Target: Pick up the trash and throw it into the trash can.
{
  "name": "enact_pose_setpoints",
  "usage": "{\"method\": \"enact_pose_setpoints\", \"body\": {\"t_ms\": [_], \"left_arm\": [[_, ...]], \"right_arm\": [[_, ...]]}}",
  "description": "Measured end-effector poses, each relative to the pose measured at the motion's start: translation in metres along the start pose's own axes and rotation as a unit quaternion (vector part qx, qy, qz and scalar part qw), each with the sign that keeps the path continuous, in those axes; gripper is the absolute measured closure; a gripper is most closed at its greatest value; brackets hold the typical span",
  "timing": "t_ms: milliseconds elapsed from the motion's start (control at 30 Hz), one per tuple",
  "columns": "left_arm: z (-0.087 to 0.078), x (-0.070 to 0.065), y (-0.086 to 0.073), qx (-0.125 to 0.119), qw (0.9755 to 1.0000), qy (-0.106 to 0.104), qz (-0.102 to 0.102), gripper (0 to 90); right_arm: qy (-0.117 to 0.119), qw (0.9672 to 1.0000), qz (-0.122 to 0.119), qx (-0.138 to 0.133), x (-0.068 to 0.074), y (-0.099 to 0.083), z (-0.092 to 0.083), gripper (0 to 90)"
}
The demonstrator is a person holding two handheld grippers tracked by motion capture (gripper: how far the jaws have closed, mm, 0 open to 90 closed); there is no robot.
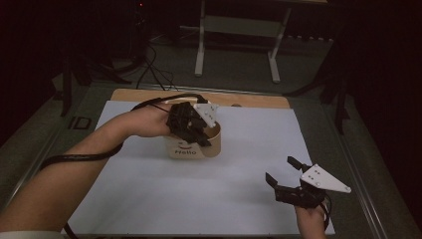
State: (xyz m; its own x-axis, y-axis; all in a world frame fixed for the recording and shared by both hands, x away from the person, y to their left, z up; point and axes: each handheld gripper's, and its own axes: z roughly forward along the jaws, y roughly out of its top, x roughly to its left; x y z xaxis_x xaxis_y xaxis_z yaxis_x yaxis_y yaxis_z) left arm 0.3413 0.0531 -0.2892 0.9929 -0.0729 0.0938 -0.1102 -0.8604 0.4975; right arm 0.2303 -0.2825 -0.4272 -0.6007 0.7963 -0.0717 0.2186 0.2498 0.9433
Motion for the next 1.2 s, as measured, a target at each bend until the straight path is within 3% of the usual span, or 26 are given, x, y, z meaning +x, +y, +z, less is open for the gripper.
{"method": "enact_pose_setpoints", "body": {"t_ms": [233,567,867,1200], "left_arm": [[-0.015,0.006,-0.004,0.010,0.9999,0.012,-0.001,88.6],[-0.040,0.021,-0.013,-0.001,0.9993,0.030,-0.021,88.5],[-0.050,0.033,-0.017,-0.005,0.9985,0.049,-0.026,88.4],[-0.056,0.055,-0.019,0.011,0.9969,0.064,-0.045,88.3]], "right_arm": [[0.003,1.0000,0.000,0.000,0.000,0.000,0.001,11.4],[0.000,1.0000,-0.001,0.000,0.001,0.000,0.002,11.4],[0.001,1.0000,-0.002,0.001,0.001,0.000,0.002,11.4],[0.002,1.0000,-0.002,0.003,0.001,-0.001,0.002,11.4]]}}
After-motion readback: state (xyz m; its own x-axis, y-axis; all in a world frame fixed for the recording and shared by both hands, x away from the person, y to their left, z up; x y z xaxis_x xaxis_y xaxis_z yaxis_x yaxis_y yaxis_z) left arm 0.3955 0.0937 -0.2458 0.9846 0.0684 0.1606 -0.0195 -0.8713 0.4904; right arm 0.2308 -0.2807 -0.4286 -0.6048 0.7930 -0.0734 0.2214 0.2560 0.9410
